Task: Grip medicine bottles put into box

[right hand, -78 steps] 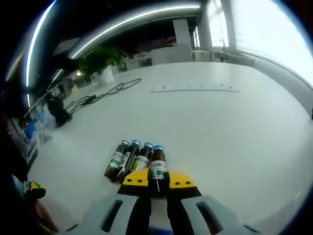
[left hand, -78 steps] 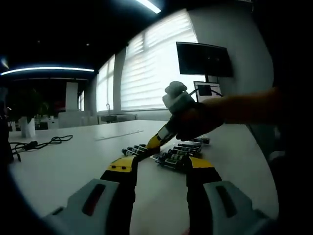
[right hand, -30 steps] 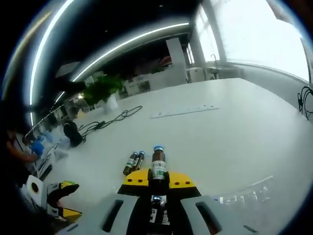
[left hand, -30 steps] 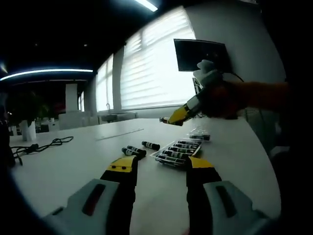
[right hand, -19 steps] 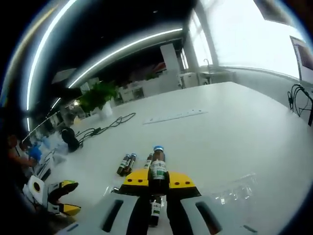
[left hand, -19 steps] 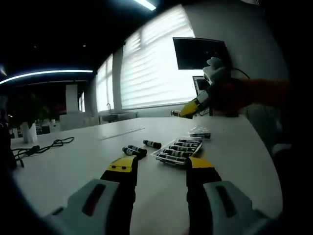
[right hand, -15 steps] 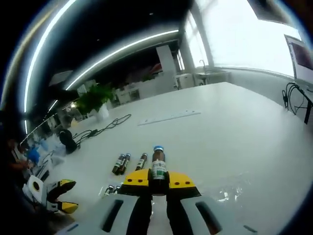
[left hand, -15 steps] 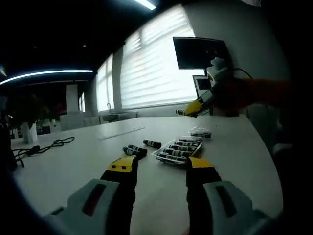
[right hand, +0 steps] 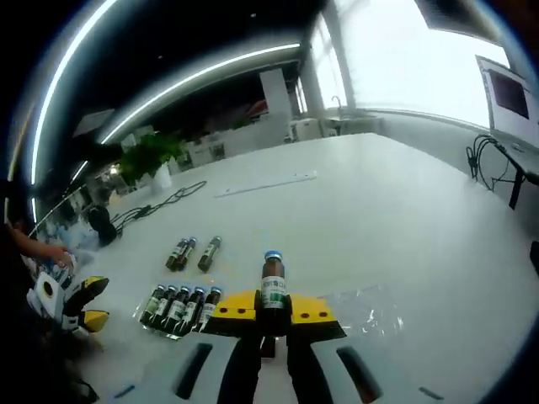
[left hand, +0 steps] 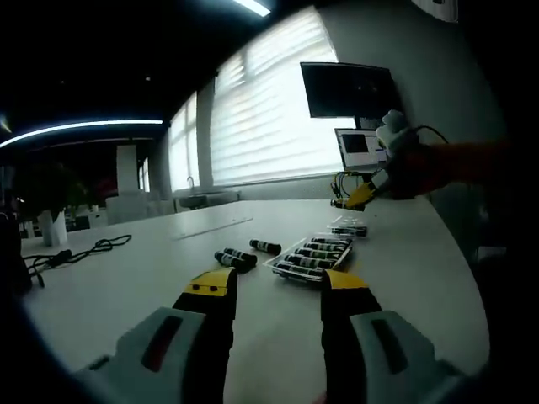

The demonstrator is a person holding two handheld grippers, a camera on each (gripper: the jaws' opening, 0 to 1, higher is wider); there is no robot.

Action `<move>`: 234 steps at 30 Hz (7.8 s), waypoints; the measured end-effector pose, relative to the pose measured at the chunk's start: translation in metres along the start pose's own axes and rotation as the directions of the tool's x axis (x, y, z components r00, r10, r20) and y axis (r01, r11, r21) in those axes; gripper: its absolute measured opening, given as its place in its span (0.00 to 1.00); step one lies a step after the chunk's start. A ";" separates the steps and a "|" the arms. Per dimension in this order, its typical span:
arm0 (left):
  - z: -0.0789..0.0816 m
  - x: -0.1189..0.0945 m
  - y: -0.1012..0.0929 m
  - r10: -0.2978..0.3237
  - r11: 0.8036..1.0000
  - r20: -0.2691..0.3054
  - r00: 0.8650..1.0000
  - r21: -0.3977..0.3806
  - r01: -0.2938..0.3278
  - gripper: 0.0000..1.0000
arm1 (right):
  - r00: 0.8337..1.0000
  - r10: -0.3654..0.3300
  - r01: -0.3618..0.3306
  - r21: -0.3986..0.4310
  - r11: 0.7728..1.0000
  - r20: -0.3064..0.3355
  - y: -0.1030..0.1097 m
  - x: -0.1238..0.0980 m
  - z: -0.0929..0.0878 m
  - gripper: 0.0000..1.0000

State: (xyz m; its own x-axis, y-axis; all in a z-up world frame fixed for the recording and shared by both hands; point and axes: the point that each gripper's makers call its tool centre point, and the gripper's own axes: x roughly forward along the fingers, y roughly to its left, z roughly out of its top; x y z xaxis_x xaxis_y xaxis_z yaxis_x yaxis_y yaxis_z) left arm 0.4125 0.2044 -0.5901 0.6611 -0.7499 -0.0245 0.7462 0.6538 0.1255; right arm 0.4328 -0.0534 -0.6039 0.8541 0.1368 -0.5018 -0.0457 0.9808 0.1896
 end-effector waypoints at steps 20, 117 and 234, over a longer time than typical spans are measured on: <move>0.003 -0.001 -0.001 -0.005 1.000 0.012 1.000 -0.003 0.005 0.33 | 0.996 -0.059 0.055 -0.076 0.996 -0.060 -0.004 0.013 -0.025 0.08; 0.004 -0.002 0.002 0.002 1.000 0.024 1.000 -0.018 -0.002 0.32 | 0.993 0.114 -0.109 -0.113 0.988 0.032 0.072 0.076 0.052 0.07; 0.010 -0.005 0.014 0.029 0.993 0.065 0.997 -0.114 -0.021 0.32 | 0.998 0.057 -0.058 0.027 0.998 0.030 0.009 0.011 0.051 0.07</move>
State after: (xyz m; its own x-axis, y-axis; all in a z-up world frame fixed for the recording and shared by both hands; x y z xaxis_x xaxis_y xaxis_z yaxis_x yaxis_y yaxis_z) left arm 0.4186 0.2160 -0.5784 0.6760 -0.7356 0.0436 0.7359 0.6770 0.0117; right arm 0.4685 -0.0506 -0.5644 0.8652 0.1881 -0.4648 -0.0809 0.9672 0.2409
